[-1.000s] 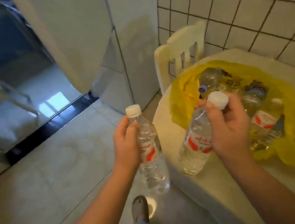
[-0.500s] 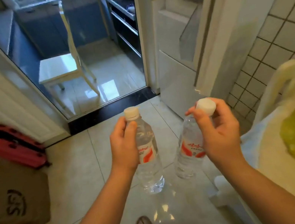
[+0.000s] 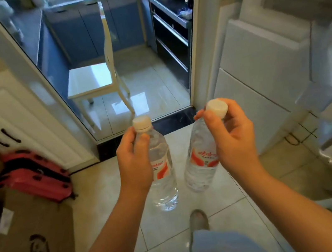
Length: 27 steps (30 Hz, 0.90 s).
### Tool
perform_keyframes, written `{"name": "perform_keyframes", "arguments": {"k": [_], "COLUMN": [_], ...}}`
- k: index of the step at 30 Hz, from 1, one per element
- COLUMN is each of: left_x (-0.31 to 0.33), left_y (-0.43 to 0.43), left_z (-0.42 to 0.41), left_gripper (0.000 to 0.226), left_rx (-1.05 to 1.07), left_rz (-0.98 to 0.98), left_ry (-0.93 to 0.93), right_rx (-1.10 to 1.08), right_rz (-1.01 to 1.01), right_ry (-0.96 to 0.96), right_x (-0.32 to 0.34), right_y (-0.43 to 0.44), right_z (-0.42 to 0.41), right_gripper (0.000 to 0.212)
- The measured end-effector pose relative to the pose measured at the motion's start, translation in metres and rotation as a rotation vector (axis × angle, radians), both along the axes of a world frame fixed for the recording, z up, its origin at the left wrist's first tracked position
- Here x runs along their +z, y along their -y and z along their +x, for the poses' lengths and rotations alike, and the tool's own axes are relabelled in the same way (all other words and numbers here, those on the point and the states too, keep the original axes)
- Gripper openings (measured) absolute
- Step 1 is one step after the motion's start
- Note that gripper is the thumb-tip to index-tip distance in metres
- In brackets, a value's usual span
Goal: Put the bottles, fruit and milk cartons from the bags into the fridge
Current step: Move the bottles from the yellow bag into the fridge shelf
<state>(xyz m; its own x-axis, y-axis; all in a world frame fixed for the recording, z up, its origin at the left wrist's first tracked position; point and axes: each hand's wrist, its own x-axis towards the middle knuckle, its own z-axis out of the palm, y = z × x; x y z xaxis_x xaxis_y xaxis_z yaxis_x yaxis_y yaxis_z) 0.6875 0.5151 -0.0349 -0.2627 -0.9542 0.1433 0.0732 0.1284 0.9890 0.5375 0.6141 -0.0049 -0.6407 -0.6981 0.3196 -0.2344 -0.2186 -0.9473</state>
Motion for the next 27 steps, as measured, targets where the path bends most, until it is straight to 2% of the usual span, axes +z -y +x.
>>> {"name": "perform_keyframes", "arguments": {"k": [4, 7, 13, 18, 21, 24, 27], "left_x": [0.004, 0.016, 0.043, 0.065, 0.077, 0.086, 0.093], "left_y": [0.069, 0.123, 0.225, 0.288, 0.314, 0.326, 0.332], "left_z": [-0.035, -0.071, -0.161, -0.248, -0.307, -0.370, -0.434], "left_gripper": [0.020, 0.026, 0.029, 0.034, 0.021, 0.013, 0.026], "left_rx": [0.025, 0.046, 0.029, -0.115, -0.208, -0.331, -0.478], "left_rz": [-0.034, -0.076, -0.231, -0.324, -0.401, -0.414, -0.375], "left_ry": [0.020, 0.034, 0.044, 0.002, -0.034, -0.087, -0.147], "right_rx": [0.017, 0.013, -0.032, -0.147, -0.252, -0.394, -0.548], "right_rz": [-0.005, -0.040, -0.110, -0.110, -0.138, -0.178, -0.190], "right_ry": [0.003, -0.009, -0.042, -0.107, -0.116, -0.127, -0.143], "right_x": [0.004, 0.013, 0.037, 0.056, 0.064, 0.071, 0.077], "right_y": [0.079, 0.141, 0.238, 0.283, 0.294, 0.296, 0.290], "right_z": [-0.033, -0.066, -0.145, -0.217, -0.262, -0.305, -0.349], "right_gripper": [0.030, 0.031, 0.043, 0.045, 0.053, 0.040, 0.031]}}
